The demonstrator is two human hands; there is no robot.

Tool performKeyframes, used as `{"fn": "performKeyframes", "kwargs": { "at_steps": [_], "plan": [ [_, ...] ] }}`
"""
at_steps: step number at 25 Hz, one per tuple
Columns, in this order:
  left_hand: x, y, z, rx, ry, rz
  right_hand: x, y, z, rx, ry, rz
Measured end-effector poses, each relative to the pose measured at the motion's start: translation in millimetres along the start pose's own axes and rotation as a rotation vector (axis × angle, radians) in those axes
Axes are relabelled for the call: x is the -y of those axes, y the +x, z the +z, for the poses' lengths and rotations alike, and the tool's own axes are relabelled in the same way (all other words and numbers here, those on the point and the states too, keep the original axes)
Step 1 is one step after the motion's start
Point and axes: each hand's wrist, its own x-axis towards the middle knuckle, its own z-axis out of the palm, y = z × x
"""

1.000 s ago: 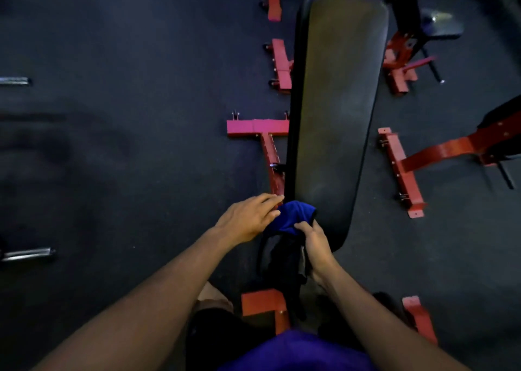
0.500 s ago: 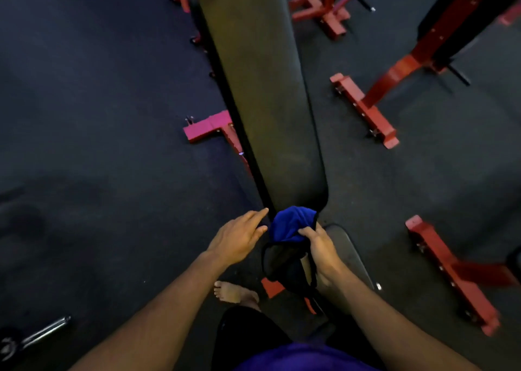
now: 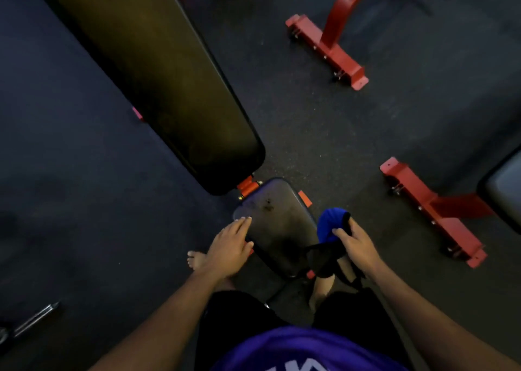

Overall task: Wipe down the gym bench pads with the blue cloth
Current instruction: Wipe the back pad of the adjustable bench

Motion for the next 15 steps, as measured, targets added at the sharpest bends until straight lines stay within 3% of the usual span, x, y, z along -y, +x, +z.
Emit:
{"fn": "performKeyframes", "kwargs": {
  "at_steps": [3,6,9,15],
  "plan": [
    [-36.7,12.6,61.7,0.105,0.005,-0.093,-60.0,9.0,-54.3,0.006,-0.095,0.034],
    [-39.1,56.4,108.0,0.009,0.051,-0.179,-115.6,40.7,-67.3,0.064,-0.237,-0.045],
    [-22.0,120.8,133.5,-0.113,0.1,-0.193,-151.8,80.0,-39.1,0.143,-0.393,-0.172],
    [30.1,216.5,191.4,-0.301,0.198,-0.155,-205.7,179.5,53.9,0.276,-0.432,-0.298]
  ]
}}
